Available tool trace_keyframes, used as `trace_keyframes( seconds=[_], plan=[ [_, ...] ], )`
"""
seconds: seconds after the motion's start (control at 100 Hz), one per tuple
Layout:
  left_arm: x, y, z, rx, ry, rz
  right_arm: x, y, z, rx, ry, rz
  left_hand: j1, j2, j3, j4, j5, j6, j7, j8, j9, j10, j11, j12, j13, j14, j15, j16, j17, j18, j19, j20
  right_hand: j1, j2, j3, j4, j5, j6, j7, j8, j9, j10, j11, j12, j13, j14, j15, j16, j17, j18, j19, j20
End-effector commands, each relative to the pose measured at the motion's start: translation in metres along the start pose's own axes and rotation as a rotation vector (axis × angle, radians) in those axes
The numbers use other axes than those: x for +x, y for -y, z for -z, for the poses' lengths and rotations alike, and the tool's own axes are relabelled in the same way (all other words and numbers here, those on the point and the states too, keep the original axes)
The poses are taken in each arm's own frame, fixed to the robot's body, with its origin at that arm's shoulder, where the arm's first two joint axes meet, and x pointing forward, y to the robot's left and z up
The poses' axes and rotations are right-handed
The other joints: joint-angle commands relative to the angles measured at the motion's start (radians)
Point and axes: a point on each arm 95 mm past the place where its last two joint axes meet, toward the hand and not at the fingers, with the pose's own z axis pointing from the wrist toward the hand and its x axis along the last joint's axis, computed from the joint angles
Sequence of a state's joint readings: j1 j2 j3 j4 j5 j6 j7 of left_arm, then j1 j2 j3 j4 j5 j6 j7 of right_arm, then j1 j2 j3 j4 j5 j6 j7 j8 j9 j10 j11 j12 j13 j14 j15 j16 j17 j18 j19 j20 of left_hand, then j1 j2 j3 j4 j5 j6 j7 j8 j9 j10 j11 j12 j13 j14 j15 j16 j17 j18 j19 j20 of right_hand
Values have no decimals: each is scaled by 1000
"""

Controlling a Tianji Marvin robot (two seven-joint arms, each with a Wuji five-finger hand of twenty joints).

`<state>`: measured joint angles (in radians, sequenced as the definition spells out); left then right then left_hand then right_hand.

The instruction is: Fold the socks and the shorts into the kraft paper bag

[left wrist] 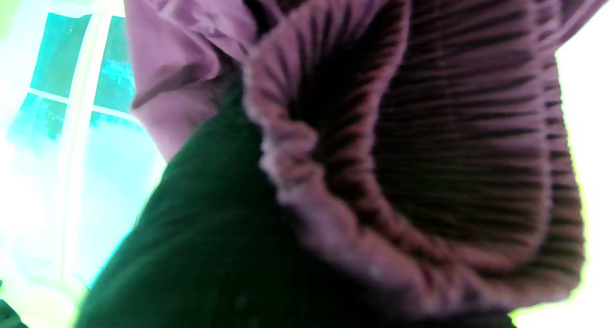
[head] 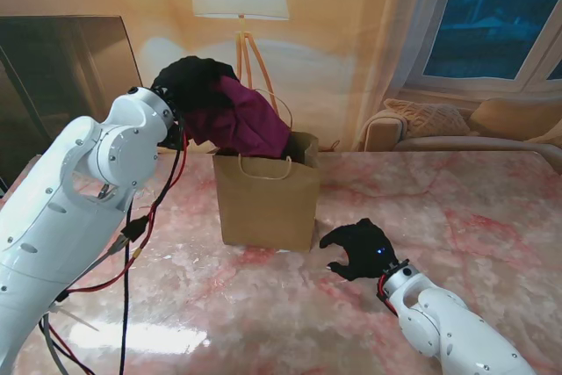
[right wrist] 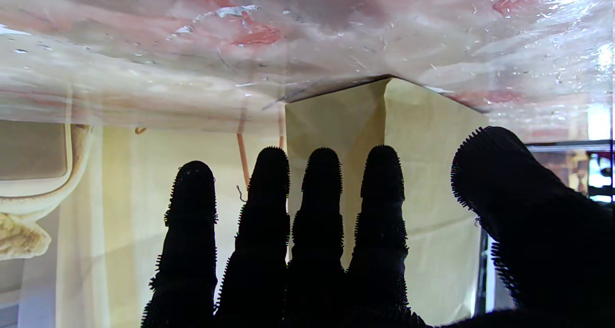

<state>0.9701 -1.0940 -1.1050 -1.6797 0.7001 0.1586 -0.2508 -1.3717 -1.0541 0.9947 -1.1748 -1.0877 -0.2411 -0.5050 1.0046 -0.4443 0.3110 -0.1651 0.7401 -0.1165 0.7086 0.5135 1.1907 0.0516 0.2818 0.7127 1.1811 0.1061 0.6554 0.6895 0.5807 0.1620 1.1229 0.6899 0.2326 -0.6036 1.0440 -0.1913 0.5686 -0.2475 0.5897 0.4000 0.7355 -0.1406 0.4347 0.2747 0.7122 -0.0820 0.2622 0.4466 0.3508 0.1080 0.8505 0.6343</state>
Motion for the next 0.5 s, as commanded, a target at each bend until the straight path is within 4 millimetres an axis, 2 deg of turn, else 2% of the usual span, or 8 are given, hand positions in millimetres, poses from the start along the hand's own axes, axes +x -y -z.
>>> trace_keyframes(
  seconds=[0.0,0.1,0.34,0.42,0.45,0.49],
  plan=[
    [1,11,2,21,-1,8,4,1,0,1,-7,-3,91,140,-24,84,10,8,27,43,-3,12,72,-30,8,-27,39,19,-10,5,2,30,-11,15,-15,57,8,-14,-16,17,-37,21,-8,-12,-27,14,1,18,-22,16,25,31],
    [0,13,3,31,9,25,3,1,0,1,-8,0,114,168,-72,91,-2,17,19,56,-5,13,82,-81,6,-19,40,22,-15,7,2,37,-11,14,-16,57,9,-16,-16,18,-37,22,-8,-12,-28,13,1,18,-22,17,26,32],
    [1,7,-1,26,13,-3,4,2,-1,5,-13,-2,117,165,-86,95,-3,43,19,58,8,20,91,-100,27,-32,57,26,9,-8,17,40,-11,10,-14,56,9,-18,-17,18,-39,22,-9,-12,-29,13,0,19,-21,18,25,34],
    [1,3,-4,22,6,-27,5,3,-1,6,-12,-4,104,145,-73,97,11,55,18,35,20,24,97,-114,45,-41,61,15,31,-19,24,33,-11,11,-13,56,10,-21,-17,19,-40,22,-9,-12,-28,11,0,19,-20,19,25,34],
    [1,1,-5,20,4,-32,5,3,0,7,-12,-5,74,126,-21,87,17,61,28,7,24,25,103,-132,51,-42,68,-3,37,-20,34,19,-12,10,-14,56,10,-21,-16,19,-40,22,-9,-12,-29,14,0,19,-20,18,25,34],
    [1,-1,-6,19,0,-42,4,3,0,7,-11,-6,64,114,-11,85,24,67,28,-2,31,27,105,-135,60,-44,73,-5,48,-20,41,18,-13,11,-14,56,7,-23,-18,19,-39,22,-9,-12,-29,13,0,19,-20,18,25,35]
  ],
)
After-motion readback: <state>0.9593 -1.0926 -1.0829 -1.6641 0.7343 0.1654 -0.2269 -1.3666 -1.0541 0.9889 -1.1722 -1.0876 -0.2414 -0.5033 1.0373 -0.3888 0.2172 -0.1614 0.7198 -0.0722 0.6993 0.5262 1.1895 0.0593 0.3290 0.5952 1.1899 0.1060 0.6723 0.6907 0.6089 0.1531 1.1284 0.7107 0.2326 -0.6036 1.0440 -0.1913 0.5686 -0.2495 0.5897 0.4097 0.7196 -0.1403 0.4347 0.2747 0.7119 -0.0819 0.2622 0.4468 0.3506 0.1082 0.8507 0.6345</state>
